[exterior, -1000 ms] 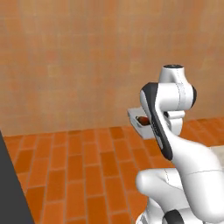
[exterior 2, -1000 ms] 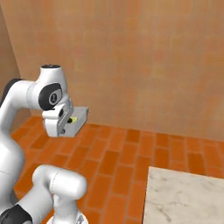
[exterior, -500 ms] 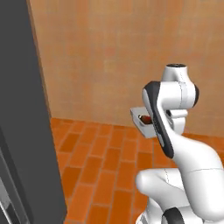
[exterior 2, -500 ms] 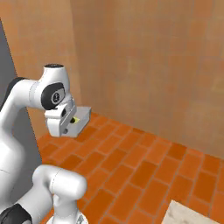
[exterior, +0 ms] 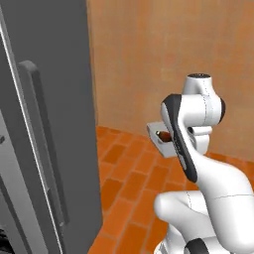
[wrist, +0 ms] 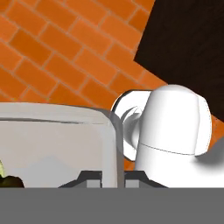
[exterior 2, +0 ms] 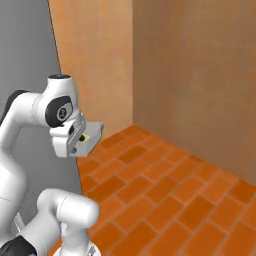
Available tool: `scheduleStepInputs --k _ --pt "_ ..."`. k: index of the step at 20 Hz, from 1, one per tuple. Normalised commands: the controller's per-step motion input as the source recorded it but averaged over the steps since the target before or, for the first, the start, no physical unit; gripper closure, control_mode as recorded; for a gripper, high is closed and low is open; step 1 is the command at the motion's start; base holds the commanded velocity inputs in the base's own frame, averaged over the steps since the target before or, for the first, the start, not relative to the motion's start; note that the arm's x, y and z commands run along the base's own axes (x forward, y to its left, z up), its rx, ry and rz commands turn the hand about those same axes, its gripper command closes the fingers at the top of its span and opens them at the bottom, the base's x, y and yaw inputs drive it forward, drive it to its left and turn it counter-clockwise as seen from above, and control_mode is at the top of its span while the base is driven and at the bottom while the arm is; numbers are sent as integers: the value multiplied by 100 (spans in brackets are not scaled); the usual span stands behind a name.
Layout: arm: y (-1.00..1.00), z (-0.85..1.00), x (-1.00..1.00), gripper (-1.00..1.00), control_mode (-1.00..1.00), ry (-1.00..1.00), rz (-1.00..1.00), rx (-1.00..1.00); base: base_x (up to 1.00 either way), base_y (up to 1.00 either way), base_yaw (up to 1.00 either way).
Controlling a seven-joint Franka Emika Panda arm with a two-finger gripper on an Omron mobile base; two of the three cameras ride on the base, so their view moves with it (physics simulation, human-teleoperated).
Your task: Take the meat container that has the shrimp and place it on the second highest rack of the freezer. Then take the vegetable container that has the bell pepper and lemon wedge and place it on the highest rack of the freezer.
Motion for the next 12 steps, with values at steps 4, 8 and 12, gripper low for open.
scheduleStepInputs --k 4,8,12 --pt "0 0 0 100 100 0 0 0 31 -37 70" --pt "0 0 0 100 100 0 0 0 55 -27 29" --pt "0 0 0 100 100 0 0 0 42 -37 38"
